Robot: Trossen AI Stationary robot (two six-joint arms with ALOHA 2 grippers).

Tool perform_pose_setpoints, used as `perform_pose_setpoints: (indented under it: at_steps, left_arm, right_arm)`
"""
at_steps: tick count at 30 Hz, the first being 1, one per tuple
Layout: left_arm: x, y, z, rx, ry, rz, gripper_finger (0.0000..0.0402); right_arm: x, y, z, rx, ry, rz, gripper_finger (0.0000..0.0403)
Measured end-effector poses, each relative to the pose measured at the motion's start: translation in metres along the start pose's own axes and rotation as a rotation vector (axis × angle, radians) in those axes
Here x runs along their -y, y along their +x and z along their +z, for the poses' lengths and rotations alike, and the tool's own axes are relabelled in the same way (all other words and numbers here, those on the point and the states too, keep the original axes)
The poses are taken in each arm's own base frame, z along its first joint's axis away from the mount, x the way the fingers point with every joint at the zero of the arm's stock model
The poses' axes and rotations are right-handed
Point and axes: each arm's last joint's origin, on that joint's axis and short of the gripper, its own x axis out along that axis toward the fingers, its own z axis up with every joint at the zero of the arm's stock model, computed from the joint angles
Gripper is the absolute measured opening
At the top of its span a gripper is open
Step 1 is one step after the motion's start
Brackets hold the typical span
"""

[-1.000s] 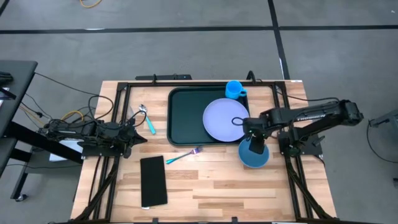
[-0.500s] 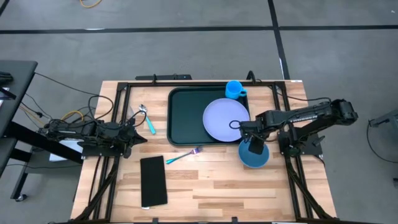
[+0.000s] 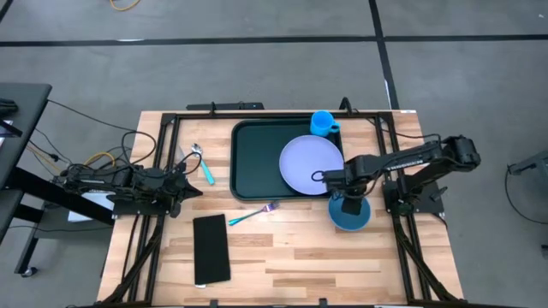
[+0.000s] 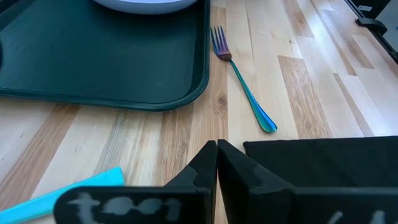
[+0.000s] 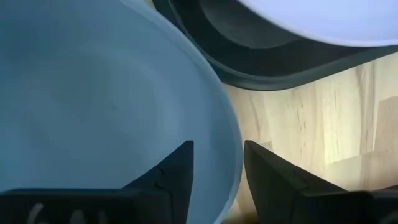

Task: Set up tray
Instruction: Put the blue bowl on the violet plate

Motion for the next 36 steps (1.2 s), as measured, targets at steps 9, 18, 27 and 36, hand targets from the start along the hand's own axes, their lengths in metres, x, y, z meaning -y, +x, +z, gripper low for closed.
perform_pose_setpoints:
  at_steps: [9, 18, 27, 36]
  left_arm:
    - [0.0000, 0.0000, 0.0000, 0.000, 0.000, 0.000, 0.0000]
    - [0.0000, 0.0001, -0.0001, -0.001, 0.000, -0.001, 0.0000]
    - [0.0000, 0.0000, 0.0000, 0.000, 0.000, 0.000, 0.0000]
    - [0.0000, 0.0000, 0.0000, 0.000, 0.000, -0.001, 0.0000]
  right_arm:
    - [-0.0005, 0.0041, 0.0018, -0.026, -0.009, -0.008, 0.0103]
    - [0.0004, 0.0000, -0.0014, -0.015, -0.007, -0.004, 0.0060]
    - [0.0002, -0.0005, -0.0031, -0.034, -0.007, 0.019, 0.0018]
    - [-0.0018, -0.0033, -0.0026, -0.047, -0.028, 0.082, 0.0009]
